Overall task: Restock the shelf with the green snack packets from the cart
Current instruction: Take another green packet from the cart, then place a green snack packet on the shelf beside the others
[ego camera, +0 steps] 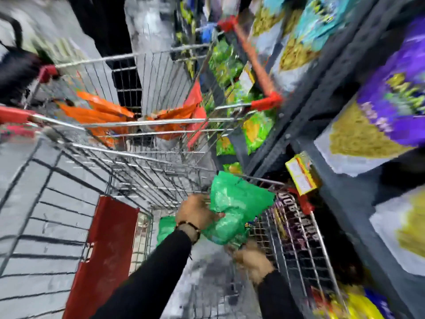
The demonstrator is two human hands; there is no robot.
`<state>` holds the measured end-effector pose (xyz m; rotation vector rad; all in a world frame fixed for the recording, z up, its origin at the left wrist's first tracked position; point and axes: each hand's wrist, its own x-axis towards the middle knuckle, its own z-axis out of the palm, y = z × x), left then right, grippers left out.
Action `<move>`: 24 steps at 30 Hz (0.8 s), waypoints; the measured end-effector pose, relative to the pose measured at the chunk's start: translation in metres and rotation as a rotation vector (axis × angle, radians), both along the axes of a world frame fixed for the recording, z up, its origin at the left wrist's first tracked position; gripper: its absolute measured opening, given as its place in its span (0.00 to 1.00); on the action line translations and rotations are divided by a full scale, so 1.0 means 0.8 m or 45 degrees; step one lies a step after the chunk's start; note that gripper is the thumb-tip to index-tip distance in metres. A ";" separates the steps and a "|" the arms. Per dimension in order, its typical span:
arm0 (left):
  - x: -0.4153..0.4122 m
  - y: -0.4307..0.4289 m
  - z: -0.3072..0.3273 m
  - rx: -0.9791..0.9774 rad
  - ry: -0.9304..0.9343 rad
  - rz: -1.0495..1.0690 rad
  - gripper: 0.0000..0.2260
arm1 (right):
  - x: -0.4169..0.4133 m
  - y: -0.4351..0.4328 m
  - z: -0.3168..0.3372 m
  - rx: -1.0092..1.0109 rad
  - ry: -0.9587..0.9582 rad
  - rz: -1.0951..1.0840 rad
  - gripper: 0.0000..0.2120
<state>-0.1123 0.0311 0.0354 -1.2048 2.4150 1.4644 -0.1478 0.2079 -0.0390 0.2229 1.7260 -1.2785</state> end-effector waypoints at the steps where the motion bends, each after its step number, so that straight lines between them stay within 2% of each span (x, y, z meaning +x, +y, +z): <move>1: -0.001 0.003 0.023 -0.003 0.106 -0.035 0.19 | 0.000 0.006 0.019 -0.079 0.067 -0.031 0.20; 3: -0.001 0.016 0.066 0.008 0.244 -0.123 0.18 | 0.005 0.028 0.072 -0.208 0.209 -0.124 0.19; 5: 0.000 0.040 0.109 0.032 0.345 -0.251 0.11 | 0.008 0.062 0.112 -0.273 0.362 -0.202 0.19; 7: 0.002 0.075 0.148 0.082 0.471 -0.346 0.12 | 0.014 0.109 0.147 -0.305 0.495 -0.257 0.20; 10: 0.007 0.126 0.188 0.248 0.614 -0.444 0.09 | 0.030 0.178 0.191 -0.283 0.662 -0.323 0.17; 13: 0.023 0.202 0.235 0.331 0.742 -0.583 0.12 | 0.064 0.265 0.244 -0.234 0.848 -0.363 0.16; 15: 0.035 0.252 0.262 0.383 0.820 -0.692 0.10 | 0.093 0.317 0.268 -0.214 0.919 -0.422 0.16; 16: 0.040 0.277 0.273 0.402 0.852 -0.743 0.09 | 0.109 0.342 0.279 -0.210 0.947 -0.473 0.16; 19: 0.058 0.369 0.299 0.485 0.900 -0.905 0.17 | 0.161 0.424 0.299 -0.152 1.084 -0.578 0.14; 21: 0.067 0.427 0.304 0.550 0.898 -1.030 0.19 | 0.195 0.477 0.301 -0.082 1.141 -0.690 0.13; 24: 0.068 0.499 0.297 0.514 0.896 -1.245 0.10 | 0.243 0.541 0.302 0.019 1.219 -0.858 0.12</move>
